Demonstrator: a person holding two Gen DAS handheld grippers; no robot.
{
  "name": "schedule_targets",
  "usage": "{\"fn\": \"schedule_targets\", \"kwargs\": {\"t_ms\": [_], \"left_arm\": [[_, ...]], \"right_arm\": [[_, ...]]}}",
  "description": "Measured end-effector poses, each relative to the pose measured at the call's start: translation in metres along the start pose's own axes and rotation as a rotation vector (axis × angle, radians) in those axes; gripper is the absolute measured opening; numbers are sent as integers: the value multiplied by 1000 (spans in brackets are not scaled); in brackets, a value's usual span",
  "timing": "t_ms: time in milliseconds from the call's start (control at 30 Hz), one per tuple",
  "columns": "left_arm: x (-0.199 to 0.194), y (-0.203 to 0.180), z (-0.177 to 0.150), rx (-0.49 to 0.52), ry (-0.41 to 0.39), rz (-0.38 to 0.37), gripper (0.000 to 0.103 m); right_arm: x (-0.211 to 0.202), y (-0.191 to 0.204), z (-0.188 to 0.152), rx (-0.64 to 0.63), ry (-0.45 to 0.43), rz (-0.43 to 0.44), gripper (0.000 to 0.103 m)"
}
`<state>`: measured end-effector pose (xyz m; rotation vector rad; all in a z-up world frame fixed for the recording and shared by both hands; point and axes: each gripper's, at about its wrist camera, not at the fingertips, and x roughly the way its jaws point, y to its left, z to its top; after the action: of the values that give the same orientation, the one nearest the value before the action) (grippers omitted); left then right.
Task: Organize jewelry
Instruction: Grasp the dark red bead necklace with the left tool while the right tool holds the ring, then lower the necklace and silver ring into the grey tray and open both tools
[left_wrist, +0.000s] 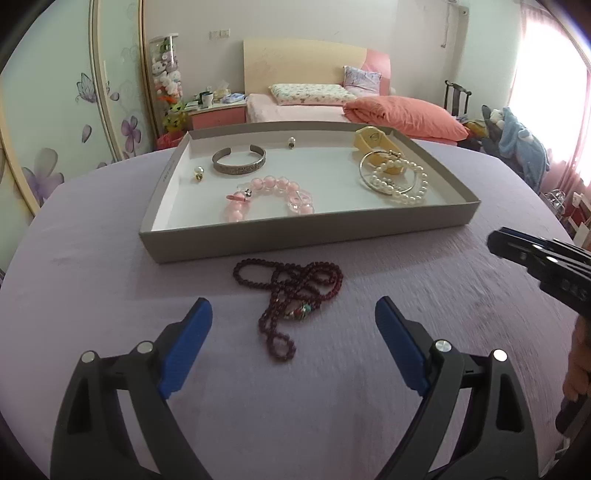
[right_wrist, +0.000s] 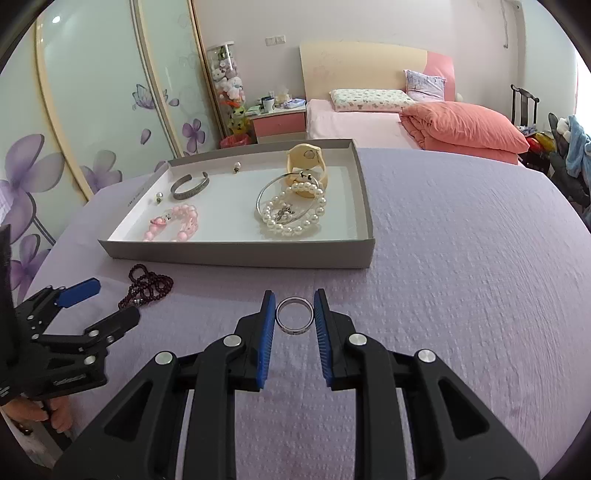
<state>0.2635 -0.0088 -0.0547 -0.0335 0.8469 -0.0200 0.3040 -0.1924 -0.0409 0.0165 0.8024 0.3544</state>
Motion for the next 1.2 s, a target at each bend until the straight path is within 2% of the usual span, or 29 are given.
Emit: {"fn": "schedule_targets", "kwargs": {"t_ms": [233, 433, 533, 600, 667, 700, 767, 833, 1033, 1200], "left_arm": [[18, -6, 10, -4, 32, 35, 87], [34, -11, 15, -7, 91, 55, 78], [34, -11, 14, -12, 86, 69, 73], [32, -11, 14, -18, 78, 75, 63], [29, -11, 13, -14, 69, 75, 40], [28, -12, 13, -5, 65, 70, 34], [25, -13, 11, 3, 61, 61, 13], [24, -10, 11, 6, 60, 48, 9], [5, 8, 3, -18, 39, -22, 9], [-40, 26, 6, -38, -59, -60, 9]], "right_arm": [[2, -8, -3, 18, -1, 13, 22], [1, -12, -5, 26, 2, 20, 22], [2, -14, -5, 29, 4, 24, 22], [3, -14, -5, 29, 6, 27, 22], [3, -13, -6, 31, 9, 32, 22], [3, -13, -6, 31, 10, 34, 22], [3, -11, -7, 30, 11, 39, 22], [3, -10, -7, 27, 12, 42, 22], [-5, -4, -6, 22, -4, 43, 22], [-14, 1, 2, 23, -38, 52, 22]]}}
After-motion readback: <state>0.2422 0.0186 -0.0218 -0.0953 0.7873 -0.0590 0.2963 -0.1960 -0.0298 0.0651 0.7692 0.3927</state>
